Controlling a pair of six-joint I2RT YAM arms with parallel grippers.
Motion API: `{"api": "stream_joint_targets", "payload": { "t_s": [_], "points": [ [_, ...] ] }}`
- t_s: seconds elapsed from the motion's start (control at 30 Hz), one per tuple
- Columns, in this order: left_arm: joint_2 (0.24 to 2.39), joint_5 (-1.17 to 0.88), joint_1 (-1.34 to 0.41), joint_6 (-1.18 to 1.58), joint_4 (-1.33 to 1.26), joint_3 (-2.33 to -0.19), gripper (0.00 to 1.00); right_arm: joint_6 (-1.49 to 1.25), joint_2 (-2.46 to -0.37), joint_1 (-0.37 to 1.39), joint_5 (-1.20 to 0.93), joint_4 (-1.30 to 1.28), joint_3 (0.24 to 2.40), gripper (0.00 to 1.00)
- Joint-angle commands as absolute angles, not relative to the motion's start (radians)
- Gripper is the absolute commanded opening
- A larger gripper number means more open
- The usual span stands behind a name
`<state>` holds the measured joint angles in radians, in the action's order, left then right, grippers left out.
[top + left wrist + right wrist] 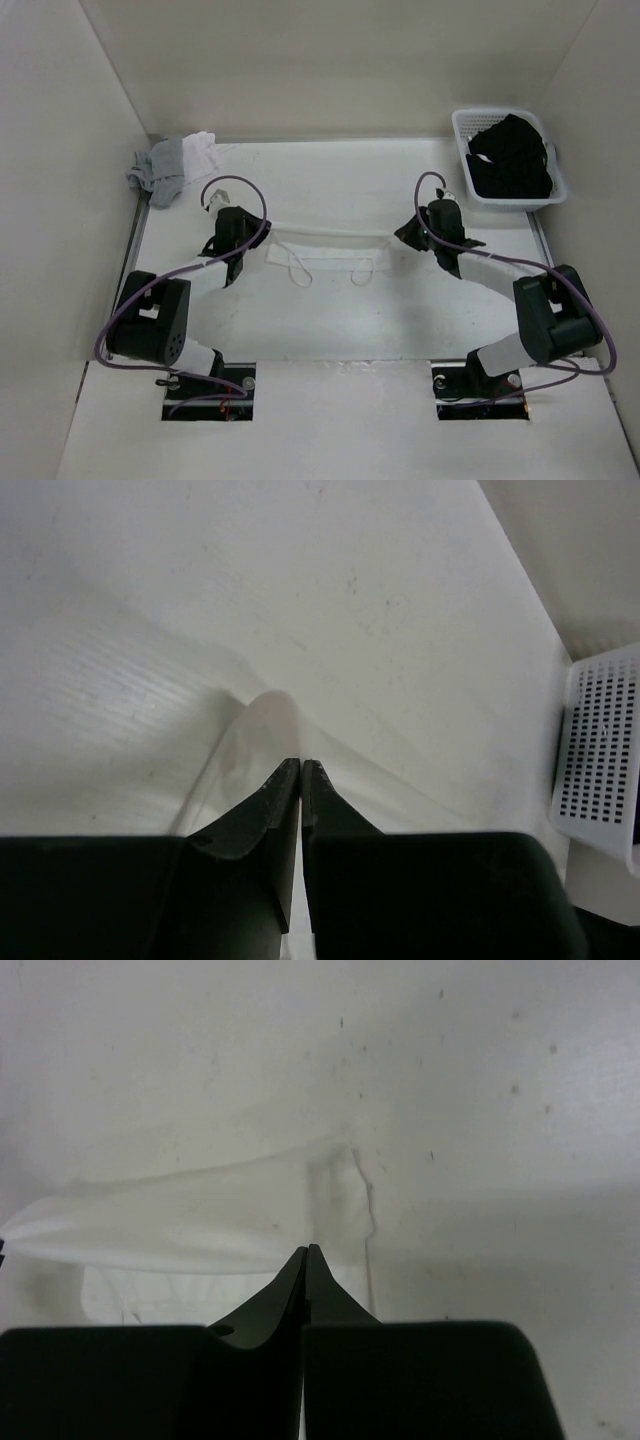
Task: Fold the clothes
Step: Fold the tank top
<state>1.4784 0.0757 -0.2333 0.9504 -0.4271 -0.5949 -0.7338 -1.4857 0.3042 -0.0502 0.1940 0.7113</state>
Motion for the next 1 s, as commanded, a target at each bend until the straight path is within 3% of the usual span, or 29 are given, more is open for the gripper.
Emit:
{"api": "stream_joint_targets", "payload": {
  "t_s": [0.0, 0.27, 0.57, 0.63, 0.73, 0.8, 0.87, 0.97],
  "points": [
    [1.385, 0.018, -0.223, 0.986, -0.511, -0.497, 0.02, -0.752, -1.376, 0.346, -0.025, 0.262, 0.631, 0.01],
    [1.083, 0.028, -0.238, 0.986, -0.445, -0.264, 0.03, -0.793, -1.238, 0.415, 0.024, 0.210, 0.467, 0.00],
    [0.999, 0.024, -0.240, 0.991, -0.361, -0.147, 0.06, -0.885, -1.235, 0.533, 0.087, 0.152, 0.376, 0.01],
    [0.951, 0.028, -0.242, 0.986, -0.316, -0.140, 0.12, -0.893, -1.201, 0.547, 0.103, 0.121, 0.376, 0.08],
    [0.844, 0.024, -0.216, 0.962, -0.209, -0.156, 0.24, -0.881, -1.113, 0.570, 0.162, 0.034, 0.406, 0.30],
    [0.769, 0.038, -0.211, 0.940, -0.141, -0.187, 0.25, -0.853, -1.065, 0.587, 0.202, 0.000, 0.434, 0.35],
    [0.720, 0.066, -0.232, 0.920, -0.097, -0.234, 0.25, -0.819, -1.046, 0.607, 0.219, -0.009, 0.474, 0.32],
    [0.761, 0.121, -0.309, 0.916, -0.112, -0.308, 0.26, -0.756, -1.127, 0.616, 0.187, 0.058, 0.540, 0.11]
  ]
}}
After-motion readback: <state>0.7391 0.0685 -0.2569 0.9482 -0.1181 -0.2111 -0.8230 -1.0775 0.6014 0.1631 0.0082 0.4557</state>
